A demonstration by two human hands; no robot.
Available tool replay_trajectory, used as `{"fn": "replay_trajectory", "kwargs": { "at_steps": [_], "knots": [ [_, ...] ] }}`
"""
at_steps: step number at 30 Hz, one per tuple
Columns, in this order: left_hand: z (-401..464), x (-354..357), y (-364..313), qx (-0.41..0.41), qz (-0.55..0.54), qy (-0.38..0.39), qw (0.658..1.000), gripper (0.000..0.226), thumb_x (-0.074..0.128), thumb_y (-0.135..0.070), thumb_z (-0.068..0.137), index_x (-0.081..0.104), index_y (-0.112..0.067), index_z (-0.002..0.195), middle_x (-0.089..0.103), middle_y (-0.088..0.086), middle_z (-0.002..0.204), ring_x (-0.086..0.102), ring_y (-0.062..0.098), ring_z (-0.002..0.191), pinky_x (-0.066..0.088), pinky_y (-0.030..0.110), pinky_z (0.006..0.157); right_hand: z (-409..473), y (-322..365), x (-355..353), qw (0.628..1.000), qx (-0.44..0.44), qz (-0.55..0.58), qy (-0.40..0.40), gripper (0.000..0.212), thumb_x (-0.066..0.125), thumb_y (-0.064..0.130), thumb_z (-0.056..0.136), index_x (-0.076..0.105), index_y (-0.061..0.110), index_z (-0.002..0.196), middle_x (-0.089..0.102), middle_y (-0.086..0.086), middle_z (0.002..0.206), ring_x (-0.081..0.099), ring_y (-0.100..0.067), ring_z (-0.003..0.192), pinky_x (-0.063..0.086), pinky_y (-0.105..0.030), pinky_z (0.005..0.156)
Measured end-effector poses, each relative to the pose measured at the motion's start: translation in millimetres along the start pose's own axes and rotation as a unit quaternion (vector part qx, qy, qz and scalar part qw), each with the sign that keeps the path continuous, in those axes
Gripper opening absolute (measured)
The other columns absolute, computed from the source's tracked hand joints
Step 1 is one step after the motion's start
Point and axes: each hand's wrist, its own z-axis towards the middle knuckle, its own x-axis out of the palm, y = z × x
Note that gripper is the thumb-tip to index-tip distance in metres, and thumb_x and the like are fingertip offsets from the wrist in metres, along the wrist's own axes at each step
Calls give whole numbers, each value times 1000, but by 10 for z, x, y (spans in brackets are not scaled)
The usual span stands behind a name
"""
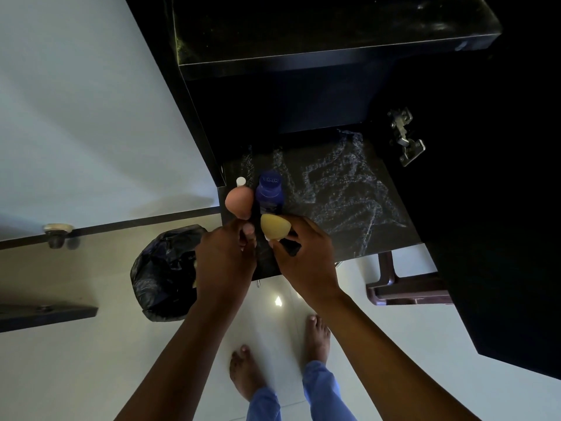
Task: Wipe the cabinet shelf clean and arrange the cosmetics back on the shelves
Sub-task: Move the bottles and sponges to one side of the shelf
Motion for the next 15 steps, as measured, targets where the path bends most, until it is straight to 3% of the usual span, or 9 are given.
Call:
{"fn": "replay_trajectory", "kwargs": {
  "at_steps": [5,8,10,12,15],
  "knots": [
    [-3,11,28,-15,-8,19,1000,14,65,-18,98,72,-17,86,74,-2,73,68,10,63,60,36,64,-2,20,-16,1000,0,2,10,44,80,18,86,66,22,128,71,2,122,69,-9,109,59,-29,95],
    [-71,-121,-13,-47,19,51,997,10,72,-10,89,72,-20,87,65,-12,70,55,-3,59,41,14,57,-36,59,-131,999,19,-9,44,49,78,13,87,63,23,132,68,3,128,68,-11,113,58,-31,98],
    [-190,-277,-48,-75,40,75,994,8,74,-11,87,73,-19,87,63,-13,71,51,-4,59,35,13,58,-98,123,-288,997,39,-33,61,51,78,12,87,62,24,134,67,4,129,67,-13,113,58,-34,99],
    [-319,-452,-124,-87,33,95,991,8,74,-20,88,75,-20,96,73,-9,82,59,0,66,46,18,65,-151,221,-493,994,43,-73,68,50,77,17,88,60,25,135,66,5,131,66,-13,114,58,-36,99],
    [-446,-703,-356,-30,48,139,989,13,70,-35,91,73,-29,102,76,-11,90,69,4,79,59,31,77,-196,471,-854,991,41,-109,63,46,72,26,93,60,23,136,67,2,129,66,-15,110,59,-37,95]
  ]
}}
